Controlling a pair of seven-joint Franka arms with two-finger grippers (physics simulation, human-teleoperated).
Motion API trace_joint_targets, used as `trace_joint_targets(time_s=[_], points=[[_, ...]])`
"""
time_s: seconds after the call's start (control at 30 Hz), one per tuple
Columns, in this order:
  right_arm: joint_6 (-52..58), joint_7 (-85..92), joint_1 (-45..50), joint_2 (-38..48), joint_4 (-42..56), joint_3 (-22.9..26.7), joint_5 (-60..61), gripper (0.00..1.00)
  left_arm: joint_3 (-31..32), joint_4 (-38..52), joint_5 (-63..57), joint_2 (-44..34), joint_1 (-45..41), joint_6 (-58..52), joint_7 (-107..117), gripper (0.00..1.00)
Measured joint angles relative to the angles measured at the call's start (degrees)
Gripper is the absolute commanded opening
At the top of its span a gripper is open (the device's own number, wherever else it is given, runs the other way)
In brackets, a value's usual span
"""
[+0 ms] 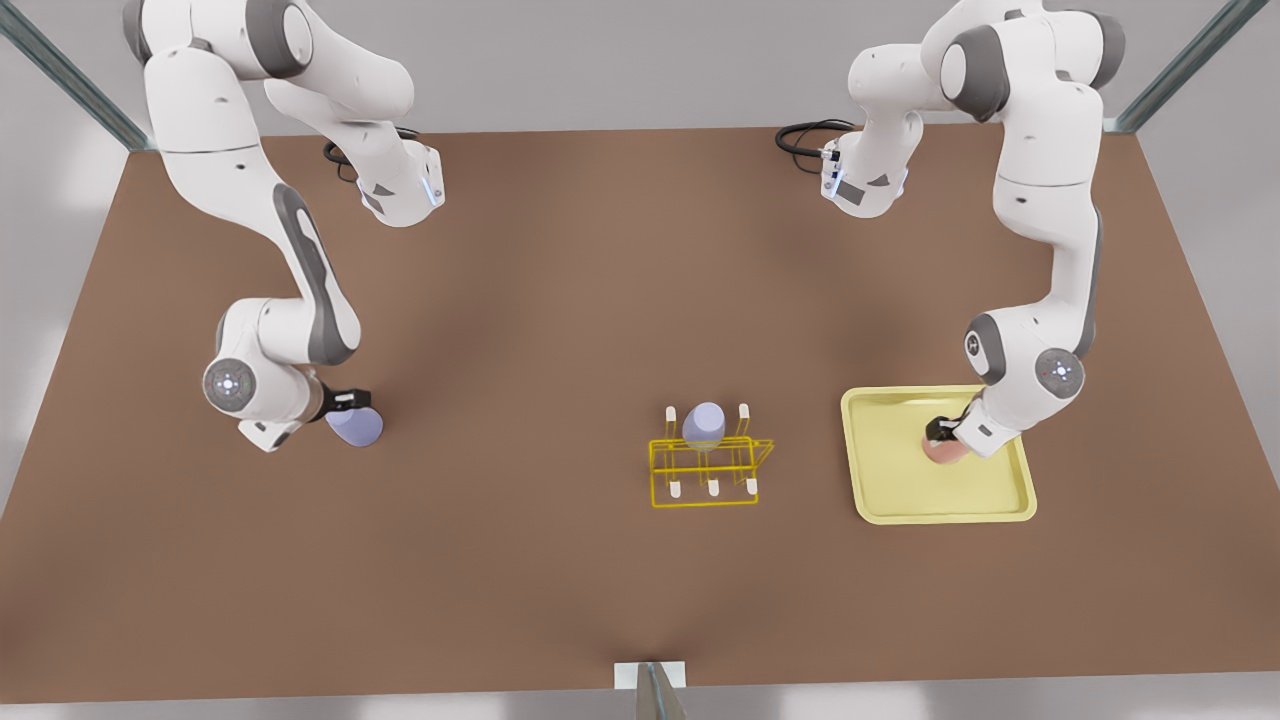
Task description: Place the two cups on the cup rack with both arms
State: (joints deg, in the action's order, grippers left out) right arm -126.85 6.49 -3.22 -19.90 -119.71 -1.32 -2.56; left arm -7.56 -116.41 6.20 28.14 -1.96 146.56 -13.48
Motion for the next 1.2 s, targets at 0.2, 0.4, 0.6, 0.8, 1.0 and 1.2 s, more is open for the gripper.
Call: trace_joint_targets(time_s=[0.2,0.4,0.6,0.8,1.0,1.2], points=[[-1.8,-3.0,-0.2,-2.1,-0.2,-0.1,-1.0,1.0,0.0,0.3,0.0,0.5,-0.1,0.1,0.0,0.81],[-3.8,-5.3,-0.4,-3.5,-0.5,-0.1,-0.8,1.0,0.0,0.6,0.0,1.1,-0.1,0.1,0.3,0.81],[-4.6,-7.0,-0.5,-3.8,-0.9,-0.2,-0.4,1.0,0.1,0.6,0.0,0.4,-0.2,0.1,0.8,0.81],[-5.0,-8.1,-0.5,-3.8,-1.8,-0.3,0.0,1.0,0.3,2.0,0.0,-0.1,-0.8,-0.7,1.4,0.81],[-5.2,-8.8,-0.5,-3.6,-1.9,-0.3,0.4,1.0,6.7,16.7,-0.3,-1.0,-1.1,-15.5,4.8,0.8],[-5.1,-9.1,-0.5,-3.6,-1.4,-0.5,0.5,0.83,14.3,26.8,-0.2,2.4,-6.6,-24.6,12.8,0.8]])
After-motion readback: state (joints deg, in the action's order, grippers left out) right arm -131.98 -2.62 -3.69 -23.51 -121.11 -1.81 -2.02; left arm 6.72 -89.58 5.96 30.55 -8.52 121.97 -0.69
